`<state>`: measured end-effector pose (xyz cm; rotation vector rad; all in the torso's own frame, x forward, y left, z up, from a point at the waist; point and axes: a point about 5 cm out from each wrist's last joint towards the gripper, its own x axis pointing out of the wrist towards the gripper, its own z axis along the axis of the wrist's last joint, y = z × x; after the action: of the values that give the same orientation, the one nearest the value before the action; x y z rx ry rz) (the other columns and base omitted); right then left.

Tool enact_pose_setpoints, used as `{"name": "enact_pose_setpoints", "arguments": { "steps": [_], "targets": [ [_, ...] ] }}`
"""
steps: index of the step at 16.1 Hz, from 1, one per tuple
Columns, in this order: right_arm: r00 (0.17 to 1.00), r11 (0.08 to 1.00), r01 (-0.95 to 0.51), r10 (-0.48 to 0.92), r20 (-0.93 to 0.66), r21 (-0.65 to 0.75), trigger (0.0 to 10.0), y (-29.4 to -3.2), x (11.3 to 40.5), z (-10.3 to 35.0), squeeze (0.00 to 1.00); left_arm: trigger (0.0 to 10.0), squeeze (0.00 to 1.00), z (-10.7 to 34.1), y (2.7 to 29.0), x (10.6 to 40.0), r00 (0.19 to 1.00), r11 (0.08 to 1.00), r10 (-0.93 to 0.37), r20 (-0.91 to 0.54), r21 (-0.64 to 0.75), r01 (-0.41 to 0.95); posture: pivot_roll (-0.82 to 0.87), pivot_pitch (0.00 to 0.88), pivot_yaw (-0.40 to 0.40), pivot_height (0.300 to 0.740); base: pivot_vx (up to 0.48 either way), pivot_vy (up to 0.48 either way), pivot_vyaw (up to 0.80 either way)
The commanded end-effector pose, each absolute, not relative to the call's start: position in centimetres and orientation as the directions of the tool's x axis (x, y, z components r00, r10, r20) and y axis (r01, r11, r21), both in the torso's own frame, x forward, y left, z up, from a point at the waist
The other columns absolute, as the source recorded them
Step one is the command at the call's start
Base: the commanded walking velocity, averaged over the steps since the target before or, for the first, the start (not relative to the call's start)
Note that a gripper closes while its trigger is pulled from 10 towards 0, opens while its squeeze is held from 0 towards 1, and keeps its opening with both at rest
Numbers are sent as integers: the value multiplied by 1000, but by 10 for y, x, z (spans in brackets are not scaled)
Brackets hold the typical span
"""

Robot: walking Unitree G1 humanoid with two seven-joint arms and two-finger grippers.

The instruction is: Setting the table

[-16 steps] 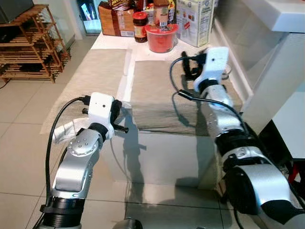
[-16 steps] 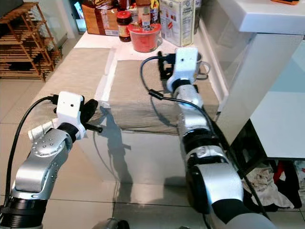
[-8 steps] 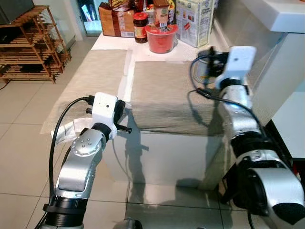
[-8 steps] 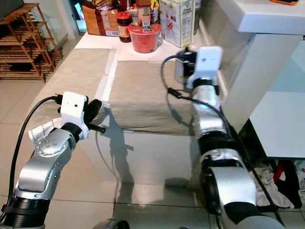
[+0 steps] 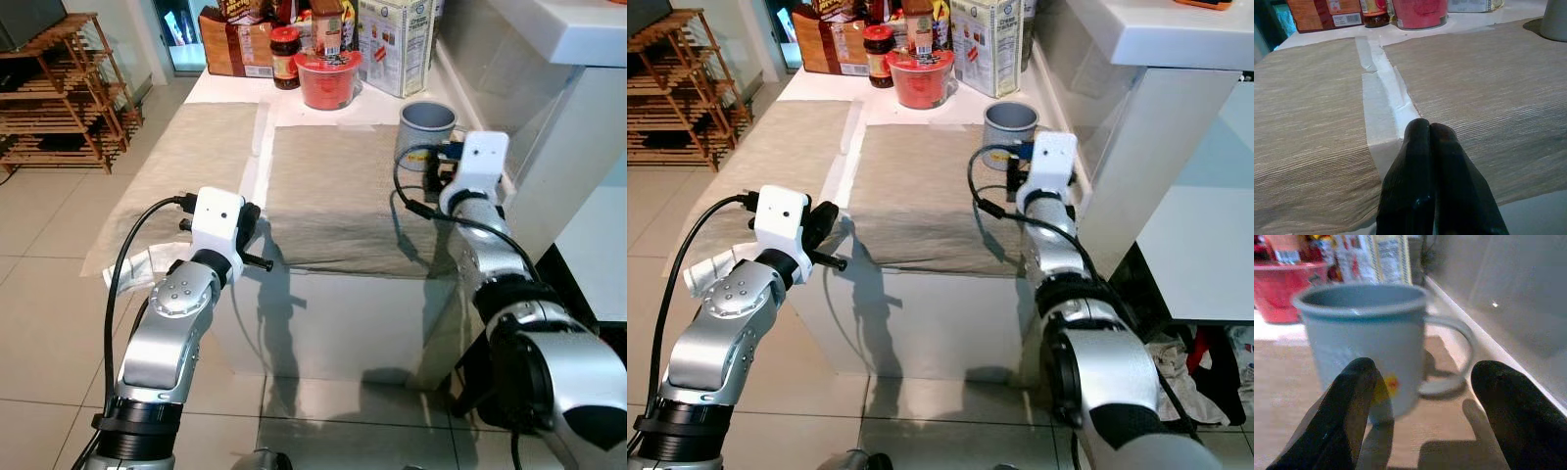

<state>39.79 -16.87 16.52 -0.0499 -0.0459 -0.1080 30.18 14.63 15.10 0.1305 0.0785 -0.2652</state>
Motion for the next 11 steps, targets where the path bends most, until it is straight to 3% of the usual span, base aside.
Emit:
{"name": "enact_pose_setpoints", "arguments": {
  "steps": [1, 9, 11],
  "targets": [
    [997, 997, 74, -74, -3, -5, 10000, -160, 401, 165, 0, 10000, 0, 154, 150, 302, 967, 959, -242, -84, 128, 252, 27, 15, 53, 736, 0, 0, 0],
    [987, 984, -141, 147, -59, 105, 10000, -104, 401, 159, 0, 10000, 0, 154, 155, 298, 975, 968, -208, -80, 128, 217, 45, 22, 29, 736, 0, 0, 0],
    [987, 986, -158, 159, -10, 46, 10000, -100, 401, 165, 0, 10000, 0, 154, 154, 299, 976, 969, -204, -78, 126, 213, 37, 20, 28, 736, 0, 0, 0]
  ]
}}
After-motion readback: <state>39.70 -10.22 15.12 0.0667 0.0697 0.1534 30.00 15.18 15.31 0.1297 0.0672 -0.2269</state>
